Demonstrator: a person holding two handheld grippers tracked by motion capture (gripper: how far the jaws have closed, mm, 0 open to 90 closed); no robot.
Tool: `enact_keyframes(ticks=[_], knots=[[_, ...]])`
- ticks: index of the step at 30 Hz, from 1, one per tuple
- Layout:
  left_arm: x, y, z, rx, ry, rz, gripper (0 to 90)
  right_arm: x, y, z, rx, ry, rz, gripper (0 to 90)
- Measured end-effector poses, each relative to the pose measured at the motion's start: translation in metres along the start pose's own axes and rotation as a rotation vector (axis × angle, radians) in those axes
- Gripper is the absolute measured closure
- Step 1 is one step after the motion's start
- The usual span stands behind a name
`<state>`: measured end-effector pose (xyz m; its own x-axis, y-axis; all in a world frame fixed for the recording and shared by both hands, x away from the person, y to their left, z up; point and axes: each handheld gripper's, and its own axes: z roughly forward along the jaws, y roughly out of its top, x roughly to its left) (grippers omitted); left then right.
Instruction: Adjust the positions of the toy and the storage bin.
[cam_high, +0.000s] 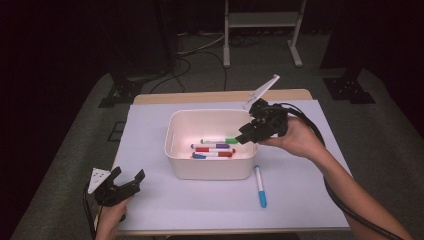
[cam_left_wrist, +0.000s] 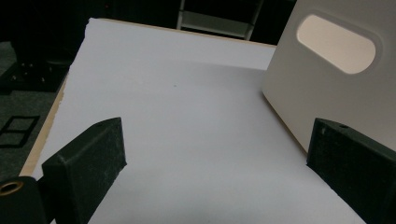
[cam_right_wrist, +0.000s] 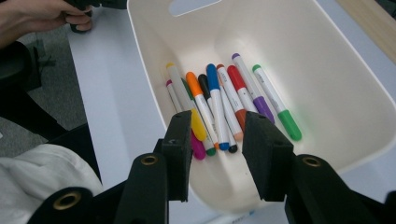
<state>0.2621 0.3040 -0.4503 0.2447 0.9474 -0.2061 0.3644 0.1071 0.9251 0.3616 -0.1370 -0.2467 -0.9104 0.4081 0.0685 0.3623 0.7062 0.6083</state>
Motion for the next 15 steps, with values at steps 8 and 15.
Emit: enact_keyframes(ticks=[8,15], knots=[[0.0,0.0,0.0,0.005,0.001,0.002,3.1,-0.002,-0.04,-0.027,-0.032,-0.042,0.068,55.5],[0.0,0.0,0.0,0.006,0.003,0.002,3.1,-0.011,-0.077,-0.026,-0.044,-0.057,0.141,50.9]])
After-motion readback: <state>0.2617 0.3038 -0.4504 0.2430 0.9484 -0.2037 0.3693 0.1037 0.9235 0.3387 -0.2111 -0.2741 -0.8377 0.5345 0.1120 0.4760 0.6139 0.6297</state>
